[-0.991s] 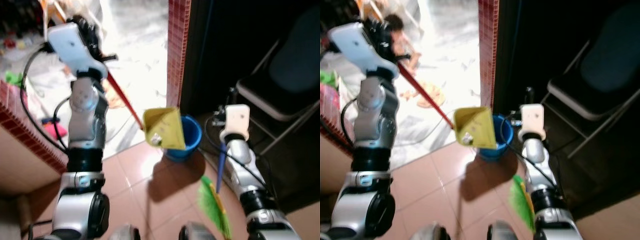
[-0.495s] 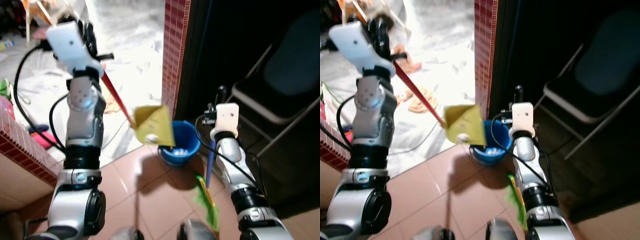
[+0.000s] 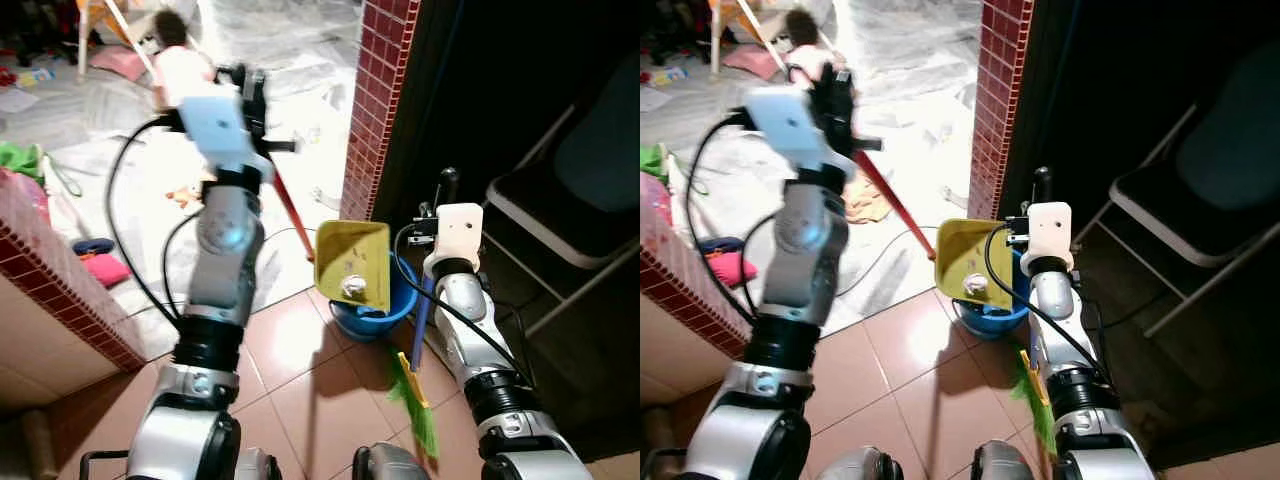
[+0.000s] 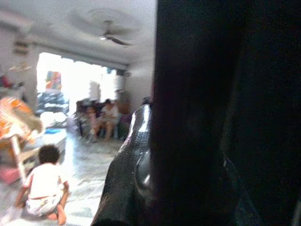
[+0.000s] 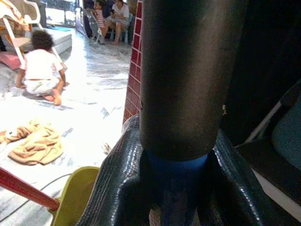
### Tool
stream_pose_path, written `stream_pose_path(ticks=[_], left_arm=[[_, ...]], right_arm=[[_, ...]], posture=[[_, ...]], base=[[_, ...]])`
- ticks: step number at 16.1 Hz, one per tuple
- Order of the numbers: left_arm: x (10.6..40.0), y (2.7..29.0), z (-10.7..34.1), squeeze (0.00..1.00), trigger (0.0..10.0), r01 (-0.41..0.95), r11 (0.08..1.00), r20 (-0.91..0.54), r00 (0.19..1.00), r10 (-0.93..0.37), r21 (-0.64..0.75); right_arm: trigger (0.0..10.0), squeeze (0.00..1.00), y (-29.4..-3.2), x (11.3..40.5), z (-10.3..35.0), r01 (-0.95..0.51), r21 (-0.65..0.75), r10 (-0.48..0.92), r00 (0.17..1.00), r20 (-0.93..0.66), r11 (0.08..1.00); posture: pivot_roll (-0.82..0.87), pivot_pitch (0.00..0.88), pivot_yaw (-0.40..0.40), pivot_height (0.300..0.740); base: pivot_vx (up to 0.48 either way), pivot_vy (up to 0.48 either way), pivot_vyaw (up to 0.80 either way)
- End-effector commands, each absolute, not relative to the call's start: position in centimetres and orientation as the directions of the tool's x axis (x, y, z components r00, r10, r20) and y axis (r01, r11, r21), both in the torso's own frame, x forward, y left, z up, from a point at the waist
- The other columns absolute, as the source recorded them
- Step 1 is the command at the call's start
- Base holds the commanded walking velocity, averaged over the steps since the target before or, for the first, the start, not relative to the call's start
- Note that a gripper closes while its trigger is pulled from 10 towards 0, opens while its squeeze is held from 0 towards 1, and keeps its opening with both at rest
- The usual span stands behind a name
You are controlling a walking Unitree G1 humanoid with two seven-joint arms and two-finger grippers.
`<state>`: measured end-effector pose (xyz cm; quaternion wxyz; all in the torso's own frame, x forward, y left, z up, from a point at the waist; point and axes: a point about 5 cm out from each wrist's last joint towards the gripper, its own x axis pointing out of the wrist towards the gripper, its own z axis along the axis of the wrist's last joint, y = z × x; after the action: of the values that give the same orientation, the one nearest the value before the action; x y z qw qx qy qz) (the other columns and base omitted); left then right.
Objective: Sweep floor
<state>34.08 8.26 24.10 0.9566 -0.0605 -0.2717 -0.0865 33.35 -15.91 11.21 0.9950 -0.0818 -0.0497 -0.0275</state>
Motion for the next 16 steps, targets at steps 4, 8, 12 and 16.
stream_pose_path(ticks=[4, 8, 12, 16], left_arm=[[32.9, 7.2, 25.8, 0.0, 10.0, 0.244, 0.968, 0.652, 0.725, -0.223, 0.059], [31.1, 4.2, 26.8, 0.0, 10.0, 0.359, 0.881, 0.695, 0.547, -0.467, 0.309], [30.2, 2.6, 26.2, 0.0, 10.0, 0.465, 0.826, 0.676, 0.5, -0.541, 0.318], [28.0, 0.9, 23.6, 0.0, 10.0, 0.599, 0.651, 0.574, 0.356, -0.738, 0.466]], right_arm=[[10.0, 0.0, -15.4, 34.0, 12.4, 0.064, -0.147, -0.041, 0.987, 0.155, 0.987], [10.0, 0.0, -15.0, 34.2, 12.5, 0.067, -0.133, -0.045, 0.986, 0.161, 0.989], [10.0, 0.0, -14.5, 34.7, 12.7, 0.071, -0.118, -0.051, 0.984, 0.17, 0.99], [10.0, 0.0, -13.4, 35.3, 13.5, 0.064, -0.098, -0.044, 0.98, 0.196, 0.993]], posture=[[-0.06, 0.044, 0.03, 0.74], [-0.05, 0.043, 0.043, 0.74], [-0.04, 0.034, 0.061, 0.74], [-0.02, 0.014, 0.069, 0.74]], base=[[0.0, 0.0, 0.0], [0.0, 0.0, 0.0], [0.0, 0.0, 0.0], [0.0, 0.0, 0.0]])
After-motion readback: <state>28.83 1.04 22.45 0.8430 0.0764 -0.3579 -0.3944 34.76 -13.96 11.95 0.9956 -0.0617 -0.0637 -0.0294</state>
